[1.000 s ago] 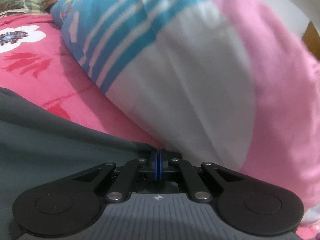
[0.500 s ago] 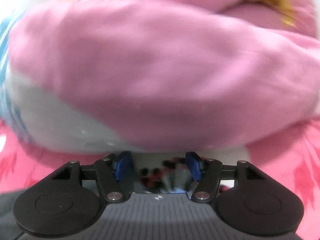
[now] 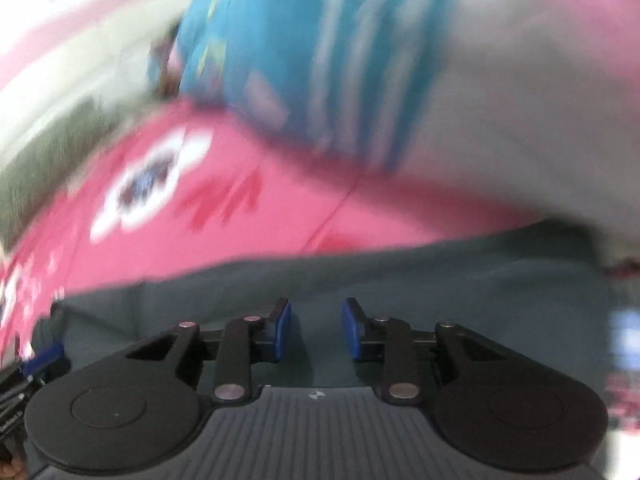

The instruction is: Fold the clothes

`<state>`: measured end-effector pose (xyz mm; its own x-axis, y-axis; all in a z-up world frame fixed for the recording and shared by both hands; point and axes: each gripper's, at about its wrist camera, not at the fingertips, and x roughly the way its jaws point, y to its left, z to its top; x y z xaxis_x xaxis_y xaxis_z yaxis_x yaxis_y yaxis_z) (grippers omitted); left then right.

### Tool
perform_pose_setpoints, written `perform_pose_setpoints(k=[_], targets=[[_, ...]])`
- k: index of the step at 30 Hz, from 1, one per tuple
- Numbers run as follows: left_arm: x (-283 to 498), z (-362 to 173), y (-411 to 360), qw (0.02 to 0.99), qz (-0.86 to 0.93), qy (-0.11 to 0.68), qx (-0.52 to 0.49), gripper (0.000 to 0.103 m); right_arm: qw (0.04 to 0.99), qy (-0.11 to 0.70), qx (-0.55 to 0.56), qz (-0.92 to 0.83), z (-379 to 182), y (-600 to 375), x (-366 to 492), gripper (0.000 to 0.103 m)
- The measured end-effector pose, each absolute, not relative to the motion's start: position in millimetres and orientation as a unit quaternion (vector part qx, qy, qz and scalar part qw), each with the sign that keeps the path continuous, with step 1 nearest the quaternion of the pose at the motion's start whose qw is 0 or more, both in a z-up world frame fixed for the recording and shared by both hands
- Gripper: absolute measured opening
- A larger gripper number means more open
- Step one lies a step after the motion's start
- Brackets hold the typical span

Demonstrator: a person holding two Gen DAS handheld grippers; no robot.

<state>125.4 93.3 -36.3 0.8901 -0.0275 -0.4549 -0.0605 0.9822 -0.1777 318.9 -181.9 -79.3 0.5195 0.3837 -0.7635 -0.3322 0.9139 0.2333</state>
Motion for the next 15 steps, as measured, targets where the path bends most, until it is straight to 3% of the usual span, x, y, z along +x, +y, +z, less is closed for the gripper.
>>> perform_pose_setpoints(k=[5, 8, 15], targets=[[125.3, -37.1, 96.1, 0.967, 0.006, 0.234, -0.103, 0.028, 0.907, 0.396, 0.041, 0.137, -67.0, -188.9, 336.8, 0.032], [125.2, -37.3, 97.2, 0.966, 0.004, 0.234, -0.107, 0.028, 0.911, 0.389, 0.108, 0.086, -56.5, -229.8, 326.5, 0.032], [125.0, -37.1, 95.8, 0.966, 0.005, 0.233, -0.107, 0.028, 0.922, 0.337, 0.191, 0.018, -7.8, -328.6, 215.0, 0.033]])
